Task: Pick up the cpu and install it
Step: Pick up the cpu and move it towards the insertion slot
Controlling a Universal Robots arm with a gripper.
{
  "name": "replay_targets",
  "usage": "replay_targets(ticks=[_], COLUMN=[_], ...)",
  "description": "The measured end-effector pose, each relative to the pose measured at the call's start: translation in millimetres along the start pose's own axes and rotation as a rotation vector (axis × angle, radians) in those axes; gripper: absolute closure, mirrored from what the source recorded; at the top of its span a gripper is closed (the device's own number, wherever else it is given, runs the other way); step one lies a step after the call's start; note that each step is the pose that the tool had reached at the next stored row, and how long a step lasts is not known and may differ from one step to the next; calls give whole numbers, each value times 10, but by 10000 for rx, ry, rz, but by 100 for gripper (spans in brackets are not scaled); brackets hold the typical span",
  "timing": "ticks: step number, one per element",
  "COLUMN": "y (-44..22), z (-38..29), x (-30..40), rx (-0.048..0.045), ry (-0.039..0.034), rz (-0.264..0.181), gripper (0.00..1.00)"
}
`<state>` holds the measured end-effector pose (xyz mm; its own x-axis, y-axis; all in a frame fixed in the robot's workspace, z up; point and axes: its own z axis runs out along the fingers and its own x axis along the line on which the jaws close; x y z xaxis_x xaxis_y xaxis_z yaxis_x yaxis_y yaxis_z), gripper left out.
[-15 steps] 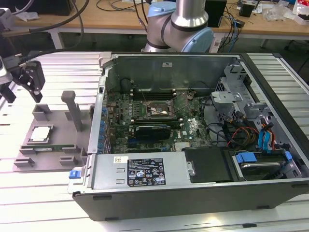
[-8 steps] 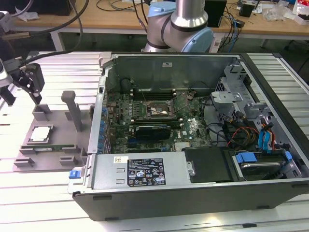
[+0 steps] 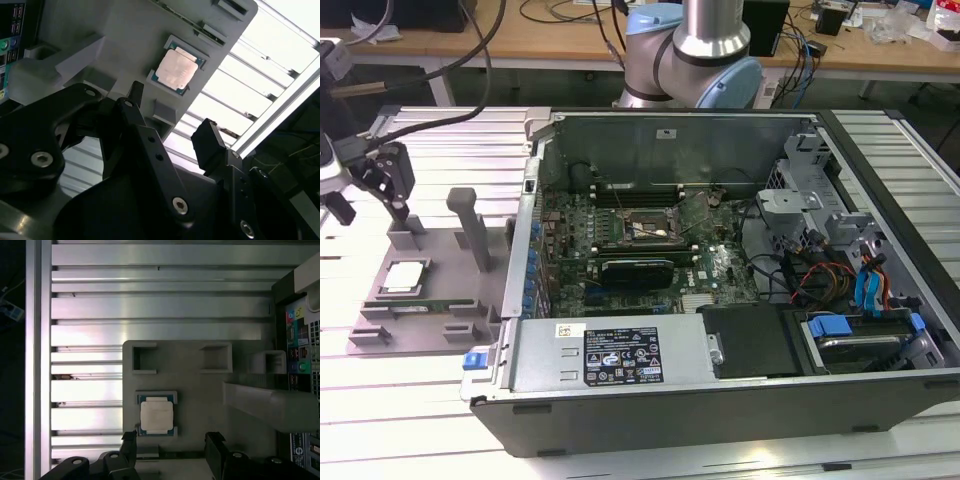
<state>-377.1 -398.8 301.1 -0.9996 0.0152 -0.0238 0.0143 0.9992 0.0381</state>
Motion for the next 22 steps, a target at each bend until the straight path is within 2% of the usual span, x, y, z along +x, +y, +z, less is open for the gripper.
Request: replay_targets(ticks=[5,10,11,13,22], y=[-4,-11,-11,-11,-14], z=[62,117,121,126,213], x=[37,43,42,43,45], rx=[-1,4,124,268,272], ry=[-1,0,0,-5,-3], rz=[0,1,-4,-6,-7], gripper=[34,34,34,34,34])
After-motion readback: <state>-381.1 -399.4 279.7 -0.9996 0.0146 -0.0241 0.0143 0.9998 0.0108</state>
